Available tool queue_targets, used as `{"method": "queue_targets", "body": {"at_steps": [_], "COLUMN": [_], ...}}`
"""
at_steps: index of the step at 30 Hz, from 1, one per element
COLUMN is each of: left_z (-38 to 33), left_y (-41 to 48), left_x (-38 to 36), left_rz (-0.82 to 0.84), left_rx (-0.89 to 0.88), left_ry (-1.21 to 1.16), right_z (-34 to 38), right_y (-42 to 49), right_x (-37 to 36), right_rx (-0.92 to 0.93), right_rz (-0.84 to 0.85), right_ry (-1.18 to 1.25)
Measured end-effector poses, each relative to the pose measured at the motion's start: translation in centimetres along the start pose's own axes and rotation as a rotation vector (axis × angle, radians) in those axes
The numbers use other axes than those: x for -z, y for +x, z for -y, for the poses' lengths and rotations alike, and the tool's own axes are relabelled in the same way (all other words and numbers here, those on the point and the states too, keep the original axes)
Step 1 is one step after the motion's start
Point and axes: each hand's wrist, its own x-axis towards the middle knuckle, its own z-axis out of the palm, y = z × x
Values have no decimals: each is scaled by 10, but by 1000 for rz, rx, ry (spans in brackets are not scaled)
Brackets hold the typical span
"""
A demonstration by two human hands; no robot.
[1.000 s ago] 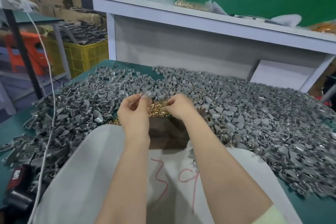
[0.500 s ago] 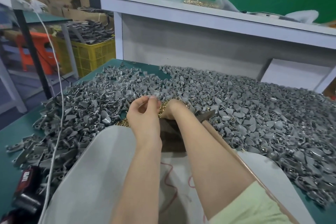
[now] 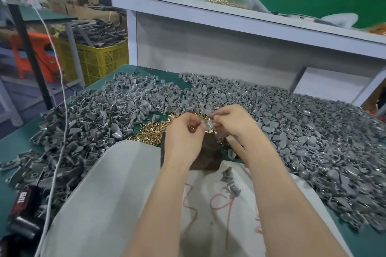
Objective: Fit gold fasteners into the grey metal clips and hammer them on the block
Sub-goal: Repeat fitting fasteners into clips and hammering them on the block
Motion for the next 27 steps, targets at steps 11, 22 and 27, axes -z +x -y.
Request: {"method": "queue_targets", "body": {"at_steps": [11,22,27], "left_z": [2,3,2], "left_y": [-7,-8,-7], "left_x": [-10,-9,-9], "left_rz": [129,126,129], "left_rx": [-52,-77,-68], "left_ry": [567,548,548], "right_z": [-44,-53,-49], "right_y": [-42,-42,-44], "right_x": [-4,-22,-21], "right_rx": [187,276,268], "right_rz": [-91,-193,-194], "right_ry": [-38,-189,-270]}}
